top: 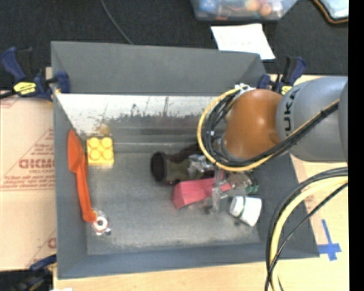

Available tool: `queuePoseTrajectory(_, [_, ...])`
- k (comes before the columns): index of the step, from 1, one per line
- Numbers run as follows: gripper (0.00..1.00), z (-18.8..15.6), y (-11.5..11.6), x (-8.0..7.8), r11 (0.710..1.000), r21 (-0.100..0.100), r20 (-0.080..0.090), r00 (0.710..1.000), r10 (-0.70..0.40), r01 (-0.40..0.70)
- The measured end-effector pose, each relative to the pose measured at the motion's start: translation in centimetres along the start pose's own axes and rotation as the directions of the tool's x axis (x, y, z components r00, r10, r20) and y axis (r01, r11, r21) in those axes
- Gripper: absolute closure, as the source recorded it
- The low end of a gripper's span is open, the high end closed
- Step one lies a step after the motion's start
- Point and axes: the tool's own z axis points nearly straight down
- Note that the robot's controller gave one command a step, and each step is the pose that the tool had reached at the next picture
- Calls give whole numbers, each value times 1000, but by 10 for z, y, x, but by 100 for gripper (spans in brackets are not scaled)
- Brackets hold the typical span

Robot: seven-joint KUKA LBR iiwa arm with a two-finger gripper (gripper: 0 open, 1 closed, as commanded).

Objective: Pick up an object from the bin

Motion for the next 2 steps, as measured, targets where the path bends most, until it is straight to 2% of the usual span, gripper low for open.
queuePoseTrajectory(1, [0, 0, 2, -18, 989, -5, 9, 989, 145, -145])
queuePoseTrajectory(2, [100, -2, -1, -3, 1000, 2, 10, 1000, 8, -8])
